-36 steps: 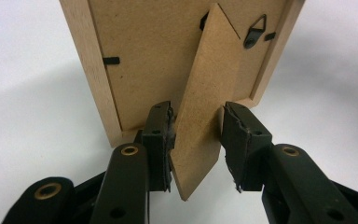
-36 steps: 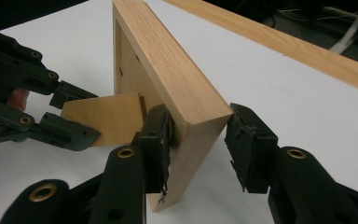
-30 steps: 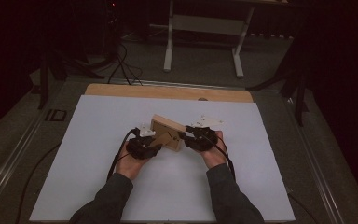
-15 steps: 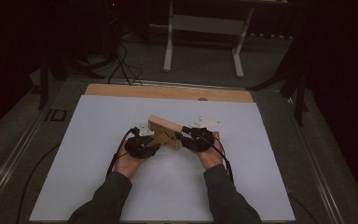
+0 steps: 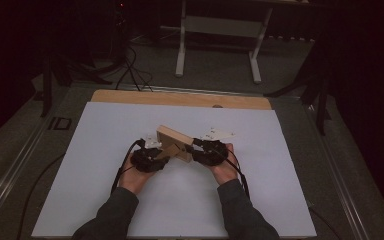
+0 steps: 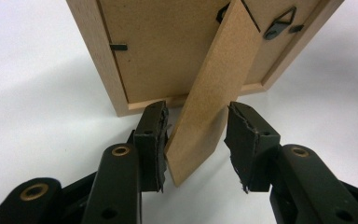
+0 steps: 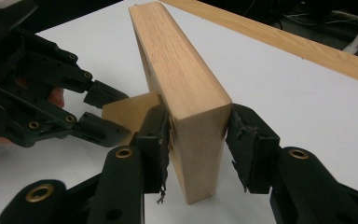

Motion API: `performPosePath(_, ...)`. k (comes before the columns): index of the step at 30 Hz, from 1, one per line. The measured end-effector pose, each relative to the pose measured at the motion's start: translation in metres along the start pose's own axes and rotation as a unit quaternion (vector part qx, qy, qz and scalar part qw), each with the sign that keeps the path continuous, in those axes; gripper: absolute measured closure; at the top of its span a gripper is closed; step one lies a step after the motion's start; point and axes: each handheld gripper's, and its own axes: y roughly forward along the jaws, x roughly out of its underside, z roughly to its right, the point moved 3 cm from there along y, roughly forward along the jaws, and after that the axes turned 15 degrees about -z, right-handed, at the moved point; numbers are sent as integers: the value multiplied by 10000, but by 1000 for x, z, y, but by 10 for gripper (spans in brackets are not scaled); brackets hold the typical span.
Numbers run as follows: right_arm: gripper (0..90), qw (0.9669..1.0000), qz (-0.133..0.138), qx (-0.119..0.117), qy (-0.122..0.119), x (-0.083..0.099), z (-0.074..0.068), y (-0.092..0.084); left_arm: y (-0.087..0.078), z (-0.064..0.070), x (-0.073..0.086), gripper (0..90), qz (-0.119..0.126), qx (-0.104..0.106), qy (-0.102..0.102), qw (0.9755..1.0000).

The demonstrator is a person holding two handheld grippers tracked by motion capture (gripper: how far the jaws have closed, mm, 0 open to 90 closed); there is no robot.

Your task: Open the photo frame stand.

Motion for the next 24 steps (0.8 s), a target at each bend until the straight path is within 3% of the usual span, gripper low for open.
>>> performPosePath(24, 554, 9986, -85, -153, -500, 10, -28, -3, -5, 1, 24, 573, -154, 214, -27, 9996)
